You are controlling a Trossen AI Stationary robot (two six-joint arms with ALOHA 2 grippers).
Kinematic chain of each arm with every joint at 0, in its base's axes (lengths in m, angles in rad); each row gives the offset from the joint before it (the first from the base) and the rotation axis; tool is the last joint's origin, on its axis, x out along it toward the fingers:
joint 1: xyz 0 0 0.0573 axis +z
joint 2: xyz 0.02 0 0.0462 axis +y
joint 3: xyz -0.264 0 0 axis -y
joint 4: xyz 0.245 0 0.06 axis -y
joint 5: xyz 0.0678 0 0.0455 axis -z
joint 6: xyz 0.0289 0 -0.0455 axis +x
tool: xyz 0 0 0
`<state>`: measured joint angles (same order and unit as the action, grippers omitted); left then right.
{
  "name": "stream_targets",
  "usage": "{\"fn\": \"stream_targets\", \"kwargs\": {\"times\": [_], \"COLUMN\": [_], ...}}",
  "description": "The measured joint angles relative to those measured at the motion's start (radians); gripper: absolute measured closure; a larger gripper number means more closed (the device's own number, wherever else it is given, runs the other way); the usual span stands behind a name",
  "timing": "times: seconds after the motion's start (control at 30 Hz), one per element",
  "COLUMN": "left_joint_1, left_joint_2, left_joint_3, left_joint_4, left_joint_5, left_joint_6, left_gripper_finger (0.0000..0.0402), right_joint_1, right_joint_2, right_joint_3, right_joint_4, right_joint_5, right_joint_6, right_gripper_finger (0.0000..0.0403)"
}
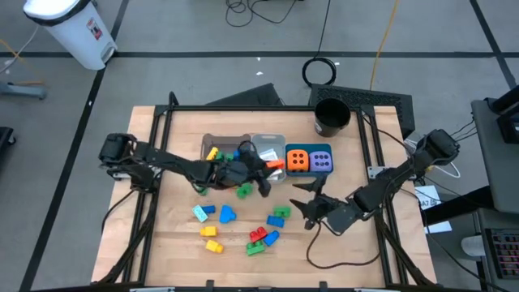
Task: Pick & Place Toys
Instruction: Put the orange game piece into the black bin
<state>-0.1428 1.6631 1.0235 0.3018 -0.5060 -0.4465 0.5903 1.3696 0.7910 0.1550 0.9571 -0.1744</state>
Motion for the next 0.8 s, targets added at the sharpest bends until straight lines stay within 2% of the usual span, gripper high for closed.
{"fn": "stream_targets", "kwargs": {"times": [0.13, 0.47, 0.67, 0.8], "left_joint_1": [-0.003, 0.044, 0.061, 0.078], "left_joint_2": [-0.066, -0.334, -0.364, -0.361], "left_joint_3": [-0.070, -0.483, -0.666, -0.706], "left_joint_4": [-0.025, 0.072, 0.176, 0.171], "left_joint_5": [-0.079, -0.286, -0.357, -0.359], "left_joint_6": [-0.005, -0.187, -0.319, -0.399], "left_gripper_finger": [0.0308, 0.0308, 0.0308, 0.0308], "right_joint_1": [0.020, 0.035, 0.011, 0.001], "right_joint_2": [-0.032, -0.036, -0.036, -0.036], "right_joint_3": [0.000, 0.000, 0.000, 0.000], "right_joint_4": [-0.034, -0.054, -0.037, -0.032], "right_joint_5": [0.007, 0.007, 0.007, 0.006], "right_joint_6": [0.040, 0.062, 0.060, 0.060], "right_gripper_finger": [0.0154, 0.0171, 0.0177, 0.0178]}}
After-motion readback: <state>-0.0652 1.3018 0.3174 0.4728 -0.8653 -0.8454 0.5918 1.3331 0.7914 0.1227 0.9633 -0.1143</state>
